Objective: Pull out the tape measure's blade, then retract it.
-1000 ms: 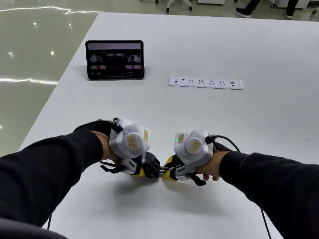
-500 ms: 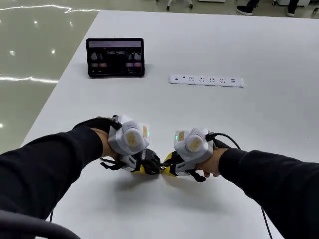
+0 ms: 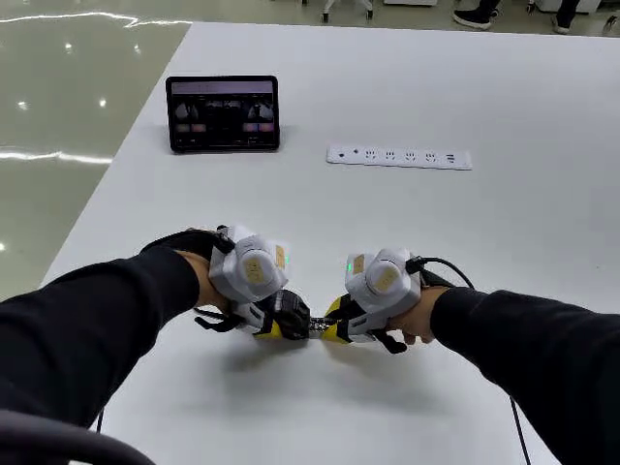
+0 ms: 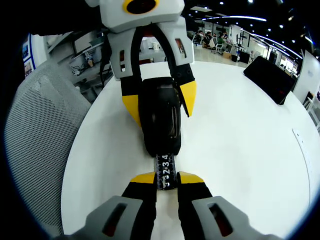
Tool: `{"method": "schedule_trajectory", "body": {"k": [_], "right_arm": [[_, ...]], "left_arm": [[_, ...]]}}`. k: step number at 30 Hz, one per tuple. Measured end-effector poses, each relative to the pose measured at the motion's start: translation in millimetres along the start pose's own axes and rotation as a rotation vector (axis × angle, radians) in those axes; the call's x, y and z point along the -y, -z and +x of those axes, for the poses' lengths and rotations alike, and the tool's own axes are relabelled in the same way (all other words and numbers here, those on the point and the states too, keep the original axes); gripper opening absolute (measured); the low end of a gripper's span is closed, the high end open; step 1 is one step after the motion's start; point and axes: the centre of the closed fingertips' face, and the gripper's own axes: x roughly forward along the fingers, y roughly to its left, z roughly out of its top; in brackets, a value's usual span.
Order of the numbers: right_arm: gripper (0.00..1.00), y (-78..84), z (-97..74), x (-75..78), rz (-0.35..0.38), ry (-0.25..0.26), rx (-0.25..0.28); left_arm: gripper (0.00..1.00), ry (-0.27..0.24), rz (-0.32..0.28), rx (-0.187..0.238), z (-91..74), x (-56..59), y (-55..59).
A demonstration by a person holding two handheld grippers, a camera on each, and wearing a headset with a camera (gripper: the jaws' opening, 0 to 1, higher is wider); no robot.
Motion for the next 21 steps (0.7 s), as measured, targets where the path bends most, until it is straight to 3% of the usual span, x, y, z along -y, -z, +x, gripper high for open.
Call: {"method": "schedule_trajectory", "body": {"k": [21], "right_arm": [[0.1, 17.4, -15.5, 2.2, -0.002, 0.012, -0.032]], "left_arm": [[0.33, -0.005, -0.005, -0.003, -0.1, 0.4, -0.3]]}}
